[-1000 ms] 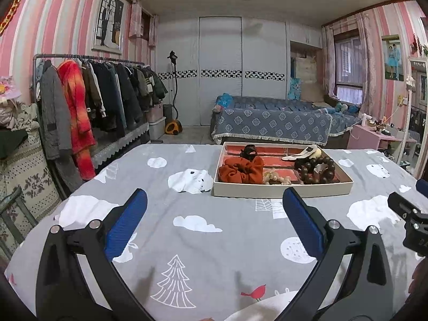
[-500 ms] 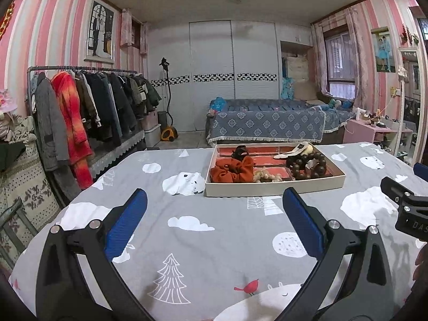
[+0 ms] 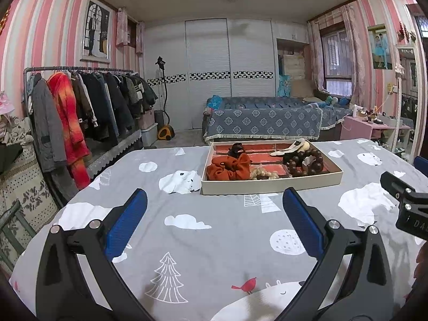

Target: Organize jewelry

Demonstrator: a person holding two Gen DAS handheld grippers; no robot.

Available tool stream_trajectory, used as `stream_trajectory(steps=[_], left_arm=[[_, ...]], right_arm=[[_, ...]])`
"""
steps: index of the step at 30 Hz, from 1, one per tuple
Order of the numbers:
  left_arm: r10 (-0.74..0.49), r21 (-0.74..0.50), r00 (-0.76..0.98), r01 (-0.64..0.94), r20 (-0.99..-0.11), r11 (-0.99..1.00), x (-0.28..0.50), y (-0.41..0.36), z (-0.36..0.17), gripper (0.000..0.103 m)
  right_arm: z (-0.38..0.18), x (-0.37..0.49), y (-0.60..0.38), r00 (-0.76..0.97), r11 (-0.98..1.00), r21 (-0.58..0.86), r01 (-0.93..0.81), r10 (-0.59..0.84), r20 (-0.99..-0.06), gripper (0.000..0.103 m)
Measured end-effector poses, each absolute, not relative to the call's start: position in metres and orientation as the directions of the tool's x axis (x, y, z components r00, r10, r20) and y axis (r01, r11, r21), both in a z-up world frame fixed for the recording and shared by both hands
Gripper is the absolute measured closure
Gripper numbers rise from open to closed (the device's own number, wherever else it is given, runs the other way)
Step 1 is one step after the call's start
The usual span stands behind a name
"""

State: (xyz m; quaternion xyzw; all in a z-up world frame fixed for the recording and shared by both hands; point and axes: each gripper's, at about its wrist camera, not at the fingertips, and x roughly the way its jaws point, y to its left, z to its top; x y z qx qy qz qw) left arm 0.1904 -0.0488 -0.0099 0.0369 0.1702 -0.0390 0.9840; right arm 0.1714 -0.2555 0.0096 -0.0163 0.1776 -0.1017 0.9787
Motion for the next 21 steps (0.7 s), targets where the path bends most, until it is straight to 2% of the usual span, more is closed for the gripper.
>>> stream_trajectory(steps=[21], left_arm=[[-0.048, 0.056, 0.947, 0.069, -0.318, 0.996, 0.1882, -0.0432, -0.0061, 0.005]], right_arm=[[0.012, 0.1697, -0.2552, 0.919, 0.974, -0.077, 0.212, -0.225, -0.324, 0.004]])
